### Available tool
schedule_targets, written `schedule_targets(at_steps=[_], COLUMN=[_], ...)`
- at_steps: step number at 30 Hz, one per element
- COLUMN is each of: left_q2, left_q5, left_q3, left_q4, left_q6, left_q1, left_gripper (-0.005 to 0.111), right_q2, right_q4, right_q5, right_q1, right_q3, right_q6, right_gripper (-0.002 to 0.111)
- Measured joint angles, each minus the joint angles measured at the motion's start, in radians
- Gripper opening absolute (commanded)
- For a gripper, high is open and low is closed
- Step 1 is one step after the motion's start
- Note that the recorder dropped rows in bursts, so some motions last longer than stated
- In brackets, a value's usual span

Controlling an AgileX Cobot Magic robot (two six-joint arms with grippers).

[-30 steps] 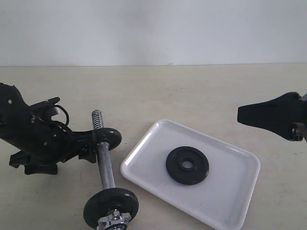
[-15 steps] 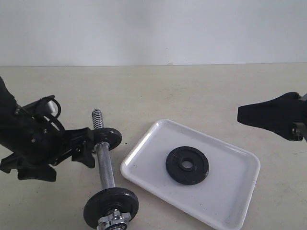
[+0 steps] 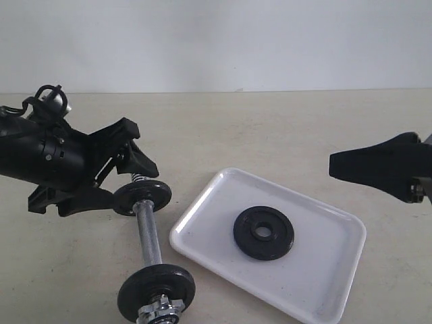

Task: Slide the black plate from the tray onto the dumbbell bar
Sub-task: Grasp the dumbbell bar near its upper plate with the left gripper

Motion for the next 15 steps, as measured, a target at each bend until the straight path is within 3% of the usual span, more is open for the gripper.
schedule_targets(at_steps=[7,15], left_q2=[0.014,0.140], left_q5=[-0.019,-0.082], left_q3=[0.000,0.000], left_q4=[-0.009,-0.014], left_q6=[0.002,0.002], left_q1=[-0.002,-0.070], left_gripper=[0.071,0.071], right_q2=[0.000,0.000], right_q4=[0.000,0.000], right_q5=[-0.006,-0.008], right_q1=[0.000,0.000], right_q3=[0.000,0.000], right_q6=[0.000,0.002], right_gripper=[0.000,0.000])
